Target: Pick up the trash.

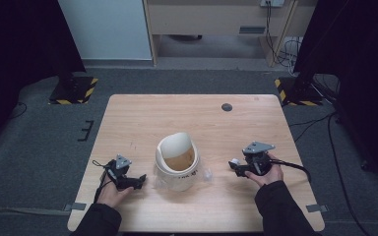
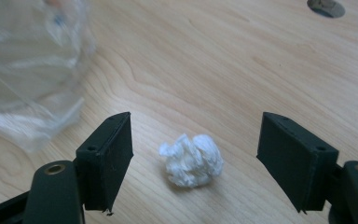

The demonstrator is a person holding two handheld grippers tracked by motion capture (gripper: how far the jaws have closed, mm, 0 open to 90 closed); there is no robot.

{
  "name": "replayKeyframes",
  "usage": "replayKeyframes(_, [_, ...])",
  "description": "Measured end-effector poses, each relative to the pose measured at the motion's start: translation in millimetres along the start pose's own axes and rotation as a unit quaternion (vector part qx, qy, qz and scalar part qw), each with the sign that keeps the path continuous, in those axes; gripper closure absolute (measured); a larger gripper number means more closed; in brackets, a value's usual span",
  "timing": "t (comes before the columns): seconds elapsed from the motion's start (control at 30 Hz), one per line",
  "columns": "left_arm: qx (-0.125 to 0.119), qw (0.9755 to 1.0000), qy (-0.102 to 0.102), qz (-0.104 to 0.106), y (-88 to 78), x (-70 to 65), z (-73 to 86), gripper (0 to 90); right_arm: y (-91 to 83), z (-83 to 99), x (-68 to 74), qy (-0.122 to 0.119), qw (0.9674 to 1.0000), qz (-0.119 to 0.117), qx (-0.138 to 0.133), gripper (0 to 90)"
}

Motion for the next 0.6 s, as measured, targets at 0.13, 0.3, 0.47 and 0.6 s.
replayKeyframes(0.13, [0.000, 1.0000, 0.000, 0.000, 0.0, 0.0, 0.0, 0.0, 8.5, 8.7, -3.3, -0.001, 0.9998, 0.004, 0.020, 28.0])
replayKeyframes(0.3, [0.000, 1.0000, 0.000, 0.000, 0.0, 0.0, 0.0, 0.0, 14.9, 16.8, -4.8, 0.001, 0.9992, 0.002, 0.041, 27.7])
replayKeyframes(0.47, [0.000, 1.0000, 0.000, 0.000, 0.0, 0.0, 0.0, 0.0, 19.0, 23.0, -3.3, 0.001, 0.9985, -0.007, 0.055, 28.5])
replayKeyframes(0.6, [0.000, 1.0000, 0.000, 0.000, 0.0, 0.0, 0.0, 0.0, 21.9, 26.7, -3.3, 0.001, 0.9978, -0.010, 0.065, 31.0])
Point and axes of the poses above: each handheld gripper's, and its own axes: y roughly forward along the jaws, z roughly out of its underside, x roughly to its left, the point moved 6 cm from there along y, roughly forward along the jaws, and after that the axes turned 8 degrees about -x, right-handed, at the moved point
